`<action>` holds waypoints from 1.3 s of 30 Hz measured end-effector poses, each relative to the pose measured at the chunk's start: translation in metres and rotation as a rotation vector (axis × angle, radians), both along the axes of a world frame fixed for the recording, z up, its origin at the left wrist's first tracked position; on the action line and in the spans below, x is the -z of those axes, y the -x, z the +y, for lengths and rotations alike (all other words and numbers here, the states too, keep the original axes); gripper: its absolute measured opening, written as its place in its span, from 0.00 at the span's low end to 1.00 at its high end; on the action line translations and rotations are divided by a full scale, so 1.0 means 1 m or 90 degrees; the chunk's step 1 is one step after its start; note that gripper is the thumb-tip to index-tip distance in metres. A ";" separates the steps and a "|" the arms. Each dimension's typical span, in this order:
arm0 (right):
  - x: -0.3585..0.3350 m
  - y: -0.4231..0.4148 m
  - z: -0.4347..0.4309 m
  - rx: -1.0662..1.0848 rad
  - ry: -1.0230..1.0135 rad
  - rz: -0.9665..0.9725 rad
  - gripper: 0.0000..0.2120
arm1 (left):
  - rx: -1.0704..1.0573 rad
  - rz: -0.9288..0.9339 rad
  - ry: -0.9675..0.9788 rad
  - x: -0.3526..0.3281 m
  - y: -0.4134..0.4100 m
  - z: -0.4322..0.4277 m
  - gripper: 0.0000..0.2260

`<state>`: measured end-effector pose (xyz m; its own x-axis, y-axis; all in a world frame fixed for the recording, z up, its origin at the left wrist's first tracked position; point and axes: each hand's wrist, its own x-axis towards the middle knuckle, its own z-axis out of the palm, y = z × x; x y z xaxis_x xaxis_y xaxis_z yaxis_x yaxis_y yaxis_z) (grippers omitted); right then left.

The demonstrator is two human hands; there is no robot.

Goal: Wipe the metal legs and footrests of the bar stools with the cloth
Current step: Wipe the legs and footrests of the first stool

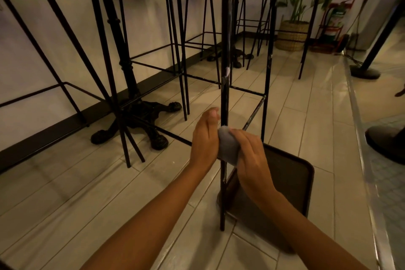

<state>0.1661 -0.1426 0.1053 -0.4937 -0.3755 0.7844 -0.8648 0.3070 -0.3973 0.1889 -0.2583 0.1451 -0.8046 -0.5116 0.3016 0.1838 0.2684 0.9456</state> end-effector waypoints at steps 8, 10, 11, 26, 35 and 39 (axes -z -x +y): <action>-0.058 -0.002 -0.003 0.018 0.348 -0.168 0.15 | 0.001 0.032 0.144 -0.008 0.005 0.001 0.10; -0.079 -0.003 -0.011 0.014 0.407 -0.185 0.17 | -0.009 0.012 0.175 -0.008 0.008 -0.002 0.08; -0.088 -0.003 -0.016 0.009 0.429 -0.193 0.17 | -0.011 0.005 0.185 -0.008 0.008 -0.003 0.09; -0.178 0.002 -0.079 -0.041 0.563 -0.244 0.20 | -0.020 -0.146 0.229 -0.009 0.011 -0.006 0.11; -0.183 0.019 -0.097 -0.073 0.437 -0.278 0.20 | -0.047 -0.087 0.273 -0.006 0.012 -0.009 0.09; -0.181 0.024 -0.096 -0.066 0.352 -0.199 0.23 | -0.054 -0.052 0.239 -0.010 0.011 -0.007 0.10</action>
